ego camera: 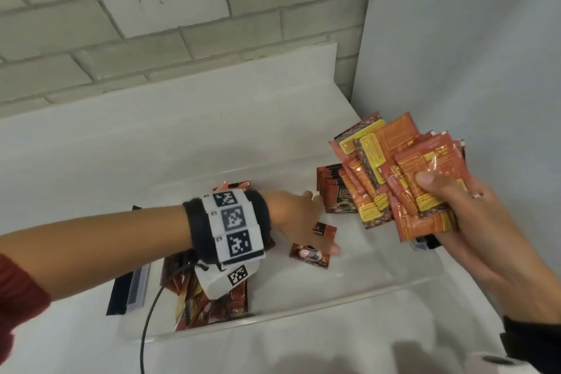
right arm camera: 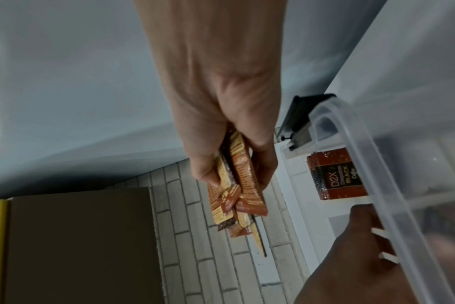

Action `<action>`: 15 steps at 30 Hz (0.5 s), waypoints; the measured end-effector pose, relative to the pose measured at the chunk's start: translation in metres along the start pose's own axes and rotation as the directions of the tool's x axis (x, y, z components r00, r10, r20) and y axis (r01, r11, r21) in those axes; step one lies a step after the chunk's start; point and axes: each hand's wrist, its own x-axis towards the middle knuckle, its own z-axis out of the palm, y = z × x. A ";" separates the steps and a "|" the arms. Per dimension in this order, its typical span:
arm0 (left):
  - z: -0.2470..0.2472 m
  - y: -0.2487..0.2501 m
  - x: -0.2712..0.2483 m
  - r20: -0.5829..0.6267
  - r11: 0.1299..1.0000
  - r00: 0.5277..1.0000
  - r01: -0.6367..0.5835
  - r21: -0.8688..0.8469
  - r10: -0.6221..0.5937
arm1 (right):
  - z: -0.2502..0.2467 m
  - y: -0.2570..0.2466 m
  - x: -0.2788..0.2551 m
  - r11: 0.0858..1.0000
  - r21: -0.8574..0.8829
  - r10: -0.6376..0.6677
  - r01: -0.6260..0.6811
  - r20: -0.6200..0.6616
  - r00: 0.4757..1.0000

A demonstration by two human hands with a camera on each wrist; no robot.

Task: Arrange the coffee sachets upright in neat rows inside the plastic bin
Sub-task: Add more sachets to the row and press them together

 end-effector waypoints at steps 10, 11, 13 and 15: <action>0.019 -0.015 -0.009 0.184 0.966 0.978 -0.142 0.218 0.102 | 0.004 0.001 0.001 0.999 0.012 0.050 -0.050 0.030 0.998; 0.020 -0.019 -0.013 0.206 0.952 0.971 -0.172 0.255 0.120 | 0.004 0.002 0.002 0.999 0.009 0.049 -0.050 0.036 0.998; 0.022 -0.023 -0.020 0.236 0.908 0.961 -0.222 0.354 0.143 | 0.007 0.003 0.002 0.999 -0.014 0.045 -0.044 0.057 0.997; 0.022 -0.024 -0.023 0.266 0.877 0.955 -0.239 0.416 0.133 | 0.010 0.004 0.002 0.998 -0.036 0.055 -0.053 0.051 0.997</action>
